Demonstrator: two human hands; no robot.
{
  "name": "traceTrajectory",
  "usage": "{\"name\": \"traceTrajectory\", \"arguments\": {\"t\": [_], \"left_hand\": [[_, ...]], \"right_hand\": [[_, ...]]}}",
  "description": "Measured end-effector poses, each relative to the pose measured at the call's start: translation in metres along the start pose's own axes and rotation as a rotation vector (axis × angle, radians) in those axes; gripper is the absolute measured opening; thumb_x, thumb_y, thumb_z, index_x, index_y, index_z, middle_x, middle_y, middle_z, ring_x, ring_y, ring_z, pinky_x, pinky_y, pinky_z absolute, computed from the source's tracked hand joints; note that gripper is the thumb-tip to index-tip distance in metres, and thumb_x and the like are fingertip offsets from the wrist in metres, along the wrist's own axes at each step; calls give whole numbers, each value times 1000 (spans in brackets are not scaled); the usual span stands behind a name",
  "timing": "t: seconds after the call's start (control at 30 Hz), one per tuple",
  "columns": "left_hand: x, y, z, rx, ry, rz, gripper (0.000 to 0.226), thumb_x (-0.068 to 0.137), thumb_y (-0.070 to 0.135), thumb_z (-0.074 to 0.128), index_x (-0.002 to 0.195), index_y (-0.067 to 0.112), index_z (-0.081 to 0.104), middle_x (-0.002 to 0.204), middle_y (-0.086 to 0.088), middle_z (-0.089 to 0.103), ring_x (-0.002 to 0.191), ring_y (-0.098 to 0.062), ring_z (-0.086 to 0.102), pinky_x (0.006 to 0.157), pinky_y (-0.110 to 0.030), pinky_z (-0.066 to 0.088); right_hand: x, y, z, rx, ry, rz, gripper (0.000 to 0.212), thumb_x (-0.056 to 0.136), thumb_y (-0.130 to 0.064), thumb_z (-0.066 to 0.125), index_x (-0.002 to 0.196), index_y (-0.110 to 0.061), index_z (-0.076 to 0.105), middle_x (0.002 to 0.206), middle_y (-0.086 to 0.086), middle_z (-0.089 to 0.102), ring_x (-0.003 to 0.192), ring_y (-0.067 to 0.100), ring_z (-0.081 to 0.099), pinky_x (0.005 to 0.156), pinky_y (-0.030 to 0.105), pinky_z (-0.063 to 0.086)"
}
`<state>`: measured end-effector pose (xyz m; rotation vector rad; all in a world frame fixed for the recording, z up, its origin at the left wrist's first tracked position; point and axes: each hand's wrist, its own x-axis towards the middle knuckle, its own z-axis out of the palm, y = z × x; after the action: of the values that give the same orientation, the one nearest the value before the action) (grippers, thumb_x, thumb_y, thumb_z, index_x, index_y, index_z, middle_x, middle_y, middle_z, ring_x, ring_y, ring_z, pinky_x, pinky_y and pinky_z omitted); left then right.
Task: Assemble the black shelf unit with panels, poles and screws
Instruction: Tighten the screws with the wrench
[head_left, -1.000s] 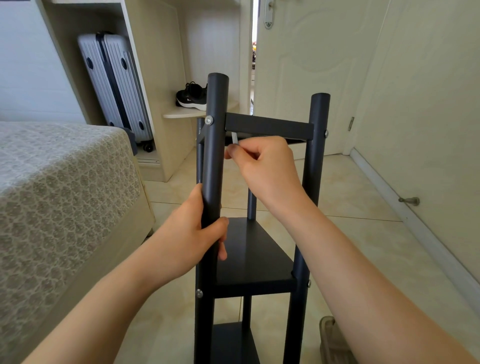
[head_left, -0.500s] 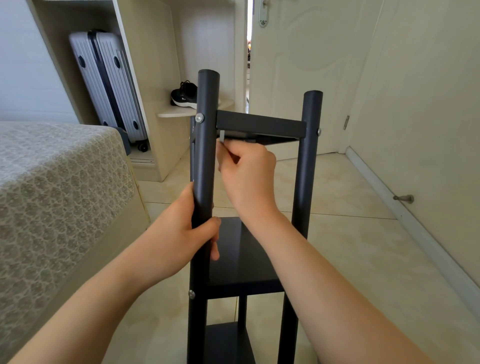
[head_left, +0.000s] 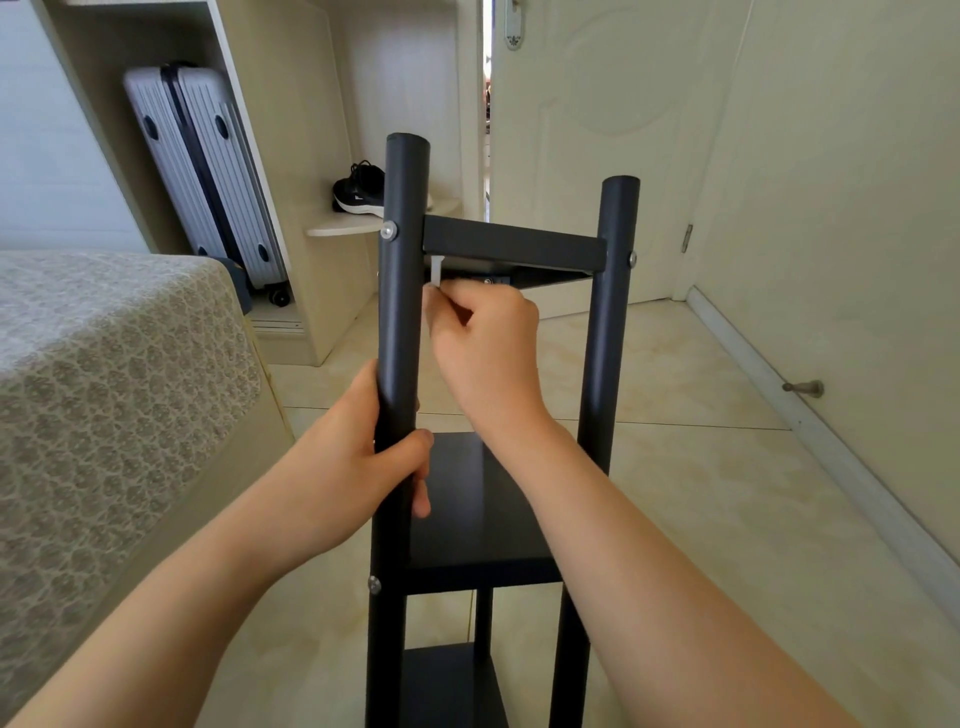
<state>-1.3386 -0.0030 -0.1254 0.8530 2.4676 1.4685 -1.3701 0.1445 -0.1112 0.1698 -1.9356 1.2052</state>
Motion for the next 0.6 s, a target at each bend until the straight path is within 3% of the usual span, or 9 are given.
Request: {"name": "traceTrajectory", "arguments": {"t": [0.17,0.3,0.43,0.6], "left_hand": [[-1,0,2,0,-15,12,28,99,11,54,101,36,40,68,-8,70,64,-19,72,56,-16,49],[-3,1,2,-7,-17,6,29,99,13,54,102,38,40,69,-7,70,65,-19,72,61,-19,52],[-3,1,3,-8,-16,0,24,98,13,54,103,33,39,68,-7,70,64,-20,72,60,-21,52],[-4,3,5,3,-24,17,29,99,13,54,107,37,39,70,-8,71,65,-19,72,64,-23,51]], "right_hand": [[0,-4,-20,0,-136,74,34,93,-9,59,63,6,61,46,1,42,46,8,40,50,16,34],[0,-7,-33,-22,-207,114,32,92,-9,60,65,8,62,46,2,41,47,9,37,53,19,37],[0,-13,-42,13,-234,108,29,90,-9,61,70,12,63,51,17,46,50,21,42,57,22,45],[2,-18,-43,-16,-225,102,34,91,-8,62,61,8,58,44,-5,37,45,6,38,56,24,42]]}}
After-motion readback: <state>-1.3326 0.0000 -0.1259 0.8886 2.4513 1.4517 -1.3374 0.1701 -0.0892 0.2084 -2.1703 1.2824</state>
